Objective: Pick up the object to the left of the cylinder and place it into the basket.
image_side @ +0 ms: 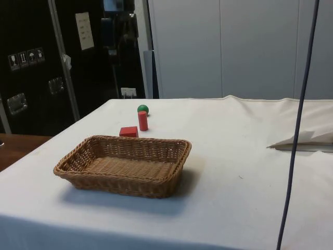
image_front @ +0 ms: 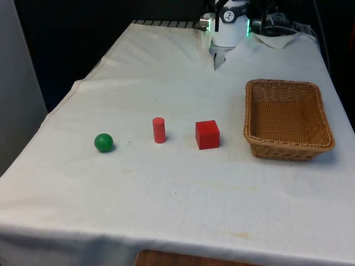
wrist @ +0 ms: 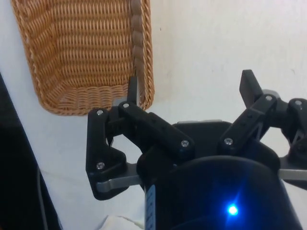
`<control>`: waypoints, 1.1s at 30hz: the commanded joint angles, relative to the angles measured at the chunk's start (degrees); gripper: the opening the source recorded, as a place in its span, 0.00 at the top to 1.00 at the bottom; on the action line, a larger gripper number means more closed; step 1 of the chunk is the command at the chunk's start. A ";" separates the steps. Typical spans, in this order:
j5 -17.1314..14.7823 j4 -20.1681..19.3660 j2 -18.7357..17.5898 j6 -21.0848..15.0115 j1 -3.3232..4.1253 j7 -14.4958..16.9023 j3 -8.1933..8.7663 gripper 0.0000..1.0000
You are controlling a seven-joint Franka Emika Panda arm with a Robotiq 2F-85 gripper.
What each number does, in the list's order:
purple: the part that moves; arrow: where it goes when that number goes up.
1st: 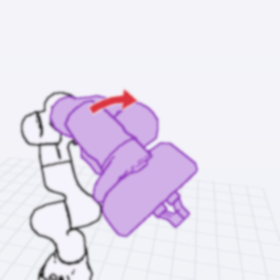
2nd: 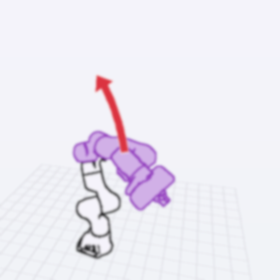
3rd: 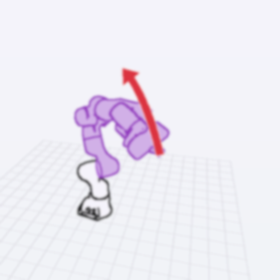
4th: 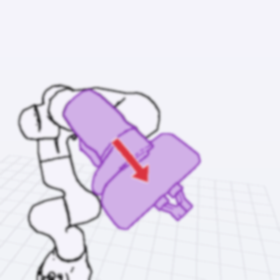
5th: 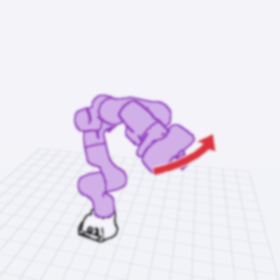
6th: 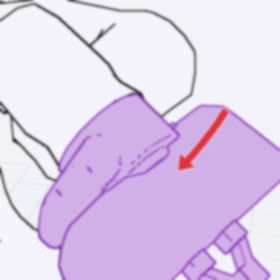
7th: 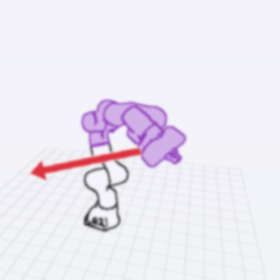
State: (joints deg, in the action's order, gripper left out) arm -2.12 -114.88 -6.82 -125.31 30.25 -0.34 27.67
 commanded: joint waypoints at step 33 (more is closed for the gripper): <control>-2.01 -0.23 -8.65 -10.03 0.11 -0.80 -2.23 0.00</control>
State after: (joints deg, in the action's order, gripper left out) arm -3.67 -114.82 -15.47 -134.59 30.42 -1.26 25.55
